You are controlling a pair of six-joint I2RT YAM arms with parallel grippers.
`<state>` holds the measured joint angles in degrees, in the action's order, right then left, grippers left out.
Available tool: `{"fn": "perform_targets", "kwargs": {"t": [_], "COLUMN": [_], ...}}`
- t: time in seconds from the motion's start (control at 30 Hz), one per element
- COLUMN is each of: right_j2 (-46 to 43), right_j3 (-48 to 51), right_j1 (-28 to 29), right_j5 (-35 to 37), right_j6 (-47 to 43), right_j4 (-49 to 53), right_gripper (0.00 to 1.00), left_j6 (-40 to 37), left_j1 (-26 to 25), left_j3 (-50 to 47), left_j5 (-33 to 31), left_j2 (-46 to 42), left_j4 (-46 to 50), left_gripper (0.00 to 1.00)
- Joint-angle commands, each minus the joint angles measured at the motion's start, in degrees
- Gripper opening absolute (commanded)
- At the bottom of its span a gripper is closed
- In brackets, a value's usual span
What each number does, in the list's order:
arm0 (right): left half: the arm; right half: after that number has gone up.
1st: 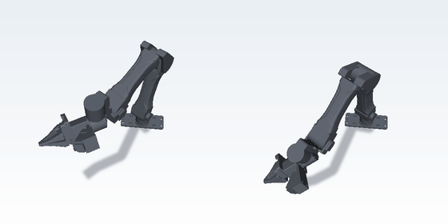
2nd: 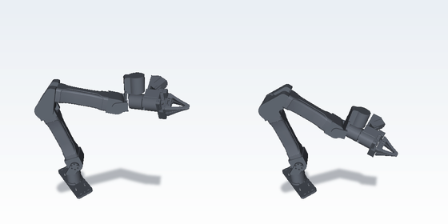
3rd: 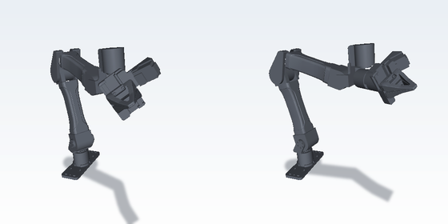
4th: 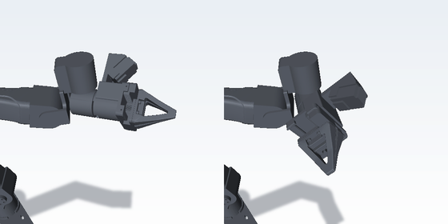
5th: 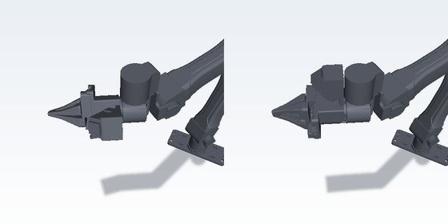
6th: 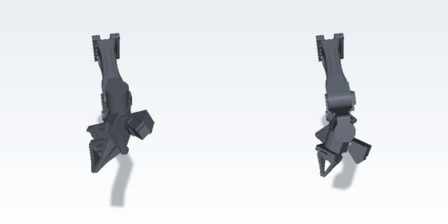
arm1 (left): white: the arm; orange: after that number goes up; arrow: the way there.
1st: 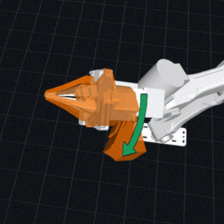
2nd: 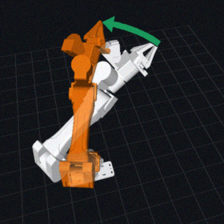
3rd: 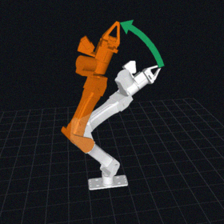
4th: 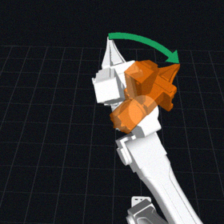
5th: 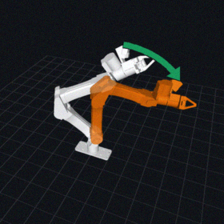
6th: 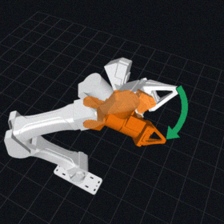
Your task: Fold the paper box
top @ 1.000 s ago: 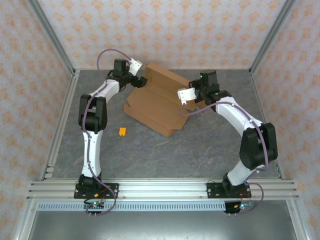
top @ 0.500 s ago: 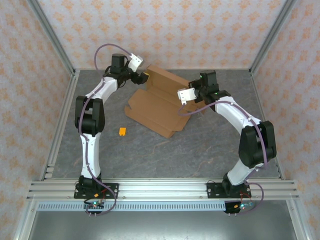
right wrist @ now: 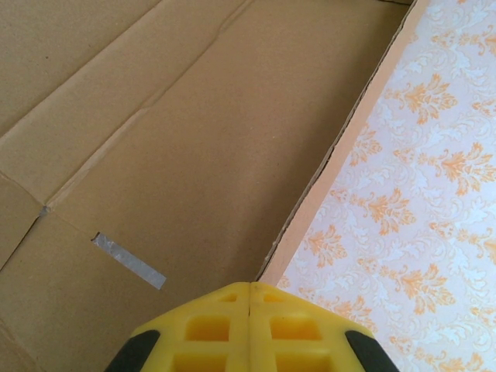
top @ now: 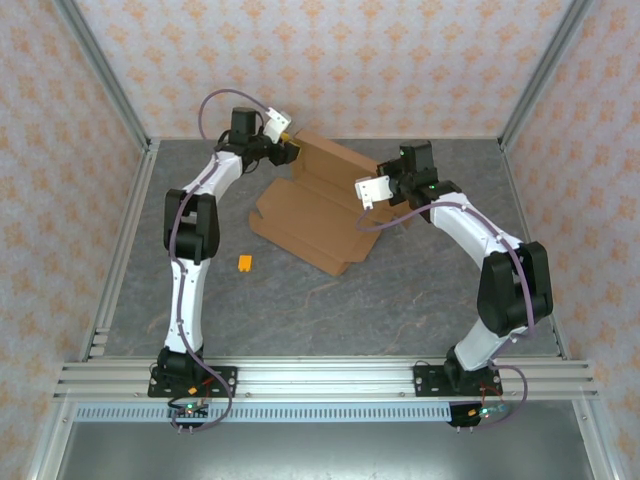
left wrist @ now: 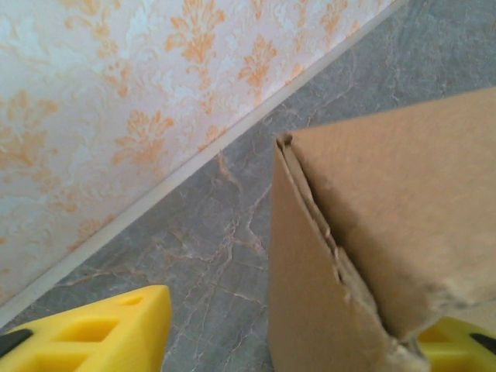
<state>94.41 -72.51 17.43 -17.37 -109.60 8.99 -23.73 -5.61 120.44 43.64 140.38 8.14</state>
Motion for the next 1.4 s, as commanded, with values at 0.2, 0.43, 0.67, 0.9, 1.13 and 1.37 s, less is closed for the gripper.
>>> {"fn": "perform_targets", "kwargs": {"t": [0.2, 0.43, 0.67, 0.9, 1.13, 1.37], "right_j2": [0.3, 0.4, -1.6, -7.2, -16.1, -16.8], "right_j3": [-2.0, -2.1, -1.0, 2.7, 5.5, 2.4], "right_j1": [-0.3, -0.3, 0.0, 1.6, 2.0, 2.1], "right_j5": [-0.2, -0.3, -2.1, -5.0, -9.4, 4.0], "right_j6": [-0.3, 0.9, 7.4, 25.2, 59.5, 99.6], "right_j4": [-0.2, -0.4, -1.3, -5.4, -9.6, -5.9], "right_gripper": [0.0, 0.09, 0.45, 0.97, 0.97, 0.86], "left_j6": [4.5, 7.3, 15.4, 19.9, 24.2, 27.0], "left_j1": [-0.1, -0.5, -0.5, -1.1, -2.9, -4.3], "left_j3": [0.1, -5.0, -14.2, -25.1, -34.2, -38.2], "left_j5": [4.1, 0.2, -9.6, -16.9, -26.8, -31.8], "left_j2": [1.4, -1.2, -6.4, -14.0, -20.5, -23.1], "left_j4": [-4.1, -7.6, -14.3, -19.1, -21.6, -24.0], "left_gripper": [0.28, 0.06, 0.0, 0.0, 0.0, 0.0]}}
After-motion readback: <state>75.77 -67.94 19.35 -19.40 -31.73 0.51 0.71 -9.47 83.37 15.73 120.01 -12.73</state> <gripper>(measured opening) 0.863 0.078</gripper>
